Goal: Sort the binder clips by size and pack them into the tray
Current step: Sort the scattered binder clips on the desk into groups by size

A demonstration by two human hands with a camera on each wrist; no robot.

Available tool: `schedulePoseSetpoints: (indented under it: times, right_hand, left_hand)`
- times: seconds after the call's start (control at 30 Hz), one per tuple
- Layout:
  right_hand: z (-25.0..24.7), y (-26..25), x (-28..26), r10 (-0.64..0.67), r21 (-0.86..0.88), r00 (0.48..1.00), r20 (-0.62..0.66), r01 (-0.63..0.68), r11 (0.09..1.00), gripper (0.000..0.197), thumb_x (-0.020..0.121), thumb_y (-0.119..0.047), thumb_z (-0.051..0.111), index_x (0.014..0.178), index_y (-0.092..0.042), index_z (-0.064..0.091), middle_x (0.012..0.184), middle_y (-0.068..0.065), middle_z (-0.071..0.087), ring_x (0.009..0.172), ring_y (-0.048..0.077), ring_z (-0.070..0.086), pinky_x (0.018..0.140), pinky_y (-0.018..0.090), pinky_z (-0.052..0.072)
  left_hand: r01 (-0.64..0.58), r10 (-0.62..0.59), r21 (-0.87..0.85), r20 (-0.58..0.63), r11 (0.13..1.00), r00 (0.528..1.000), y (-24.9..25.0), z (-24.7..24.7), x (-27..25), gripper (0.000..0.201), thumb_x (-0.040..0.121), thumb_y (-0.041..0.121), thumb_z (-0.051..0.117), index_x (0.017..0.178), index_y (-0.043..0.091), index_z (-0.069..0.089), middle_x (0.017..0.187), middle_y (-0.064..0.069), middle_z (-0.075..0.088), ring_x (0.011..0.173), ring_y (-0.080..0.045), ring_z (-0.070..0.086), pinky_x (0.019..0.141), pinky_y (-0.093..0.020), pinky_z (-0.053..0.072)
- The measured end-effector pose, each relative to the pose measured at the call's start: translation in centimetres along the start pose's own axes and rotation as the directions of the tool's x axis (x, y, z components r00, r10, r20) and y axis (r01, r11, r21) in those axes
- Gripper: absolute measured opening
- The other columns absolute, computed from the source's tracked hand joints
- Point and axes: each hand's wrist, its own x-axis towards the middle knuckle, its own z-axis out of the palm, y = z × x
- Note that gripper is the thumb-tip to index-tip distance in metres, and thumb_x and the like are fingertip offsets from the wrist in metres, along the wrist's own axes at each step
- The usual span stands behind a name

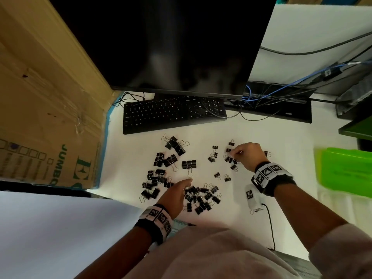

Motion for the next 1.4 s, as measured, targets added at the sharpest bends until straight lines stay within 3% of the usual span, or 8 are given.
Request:
schedulePoseSetpoints:
  times: [0.23, 0.37, 0.5, 0.7, 0.8, 0.9, 1.17, 1.4]
  right_hand:
    - [1.2, -2.2, -3.3, -0.048, 0.545, 0.964, 0.262, -0.106, 0.831, 0.039, 0.083, 0.008, 0.059, 0.115, -0.015, 0.059, 0.086, 0.004, 0.068, 0.078, 0.015, 0.069, 0.069, 0.025, 0.056]
    - [4.2, -3.5, -4.6, -0.164, 0.426, 0.92, 0.357, -0.003, 0.905, 0.044, 0.085, 0.008, 0.055, 0.12, -0.019, 0.053, 0.088, 0.002, 0.066, 0.075, 0.006, 0.068, 0.071, 0.019, 0.055]
    - [5.2, -3.4, -4.4, -0.208, 0.191, 0.935, 0.287, 0.157, 0.969, 0.043, 0.083, 0.007, 0.052, 0.119, -0.018, 0.056, 0.087, -0.002, 0.062, 0.075, 0.01, 0.061, 0.069, 0.007, 0.046]
    - [2.9, -1.2, -3.5, -0.211, -0.197, 0.941, 0.266, 0.267, 0.943, 0.037, 0.084, 0.002, 0.046, 0.109, -0.017, 0.066, 0.112, 0.005, 0.065, 0.102, 0.021, 0.06, 0.092, 0.033, 0.049]
    - [1.9, -0.2, -2.1, -0.215, -0.294, 0.971, 0.103, 0.236, 0.926, 0.039, 0.084, 0.003, 0.05, 0.117, -0.018, 0.061, 0.119, 0.005, 0.057, 0.108, 0.024, 0.055, 0.088, 0.038, 0.051]
    - [2.0, 0.2, -0.9, -0.2, -0.399, 0.956, 0.216, 0.273, 0.875, 0.048, 0.085, 0.004, 0.051, 0.127, -0.019, 0.053, 0.124, 0.006, 0.051, 0.111, 0.027, 0.051, 0.087, 0.04, 0.051]
    - [1.2, 0.9, 0.0, 0.011, -0.384, 0.969, 0.248, 0.088, 0.919, 0.028, 0.081, -0.025, 0.068, 0.106, -0.014, 0.063, 0.106, 0.009, 0.064, 0.096, 0.029, 0.061, 0.079, 0.033, 0.046]
    - [-0.9, 3.6, -0.2, 0.076, -0.224, 0.987, 0.138, -0.044, 0.974, 0.013, 0.084, -0.011, 0.065, 0.093, -0.017, 0.072, 0.102, 0.008, 0.07, 0.091, 0.024, 0.064, 0.086, 0.034, 0.051]
  left_hand:
    - [0.008, -0.008, -0.085, -0.002, 0.996, 1.0, 0.6, 0.2, 0.2, 0.053, 0.096, 0.004, 0.035, 0.142, 0.029, 0.028, 0.132, 0.002, 0.054, 0.122, -0.009, 0.048, 0.107, -0.032, 0.039]
    - [0.018, -0.018, -0.104, 0.001, 0.994, 1.0, 0.8, 0.3, 0.6, 0.053, 0.094, 0.007, 0.04, 0.142, 0.027, 0.028, 0.129, 0.001, 0.055, 0.118, -0.01, 0.051, 0.104, -0.033, 0.041]
    - [0.01, -0.01, -0.095, 0.01, 0.995, 1.0, 1.0, 0.4, 1.0, 0.05, 0.094, 0.006, 0.04, 0.139, 0.026, 0.033, 0.126, 0.002, 0.057, 0.113, -0.008, 0.052, 0.103, -0.032, 0.042]
    - [-0.034, 0.036, -0.058, 0.033, 0.998, 0.999, 0.8, 1.0, 1.4, 0.046, 0.094, 0.007, 0.039, 0.135, 0.027, 0.039, 0.126, 0.003, 0.058, 0.117, -0.009, 0.051, 0.105, -0.032, 0.042]
    - [-0.054, 0.055, -0.016, 0.008, 0.998, 0.998, 0.5, 1.0, 1.3, 0.045, 0.095, 0.008, 0.037, 0.136, 0.027, 0.039, 0.128, 0.003, 0.055, 0.121, -0.012, 0.048, 0.106, -0.033, 0.04]
    - [-0.064, 0.066, 0.057, -0.034, 0.996, 0.997, 0.3, 0.6, 1.1, 0.043, 0.095, 0.008, 0.037, 0.136, 0.023, 0.04, 0.13, 0.002, 0.051, 0.122, -0.012, 0.043, 0.104, -0.024, 0.035]
    - [-0.047, 0.051, 0.094, -0.04, 0.994, 0.998, -1.0, 0.1, 0.5, 0.04, 0.095, 0.012, 0.039, 0.134, 0.021, 0.042, 0.132, 0.001, 0.051, 0.122, -0.014, 0.045, 0.105, -0.03, 0.038]
    - [-0.04, 0.046, 0.095, -0.067, 0.995, 0.997, -0.9, 0.5, 0.5, 0.039, 0.095, 0.011, 0.041, 0.132, 0.022, 0.045, 0.132, 0.002, 0.05, 0.124, -0.013, 0.042, 0.105, -0.027, 0.035]
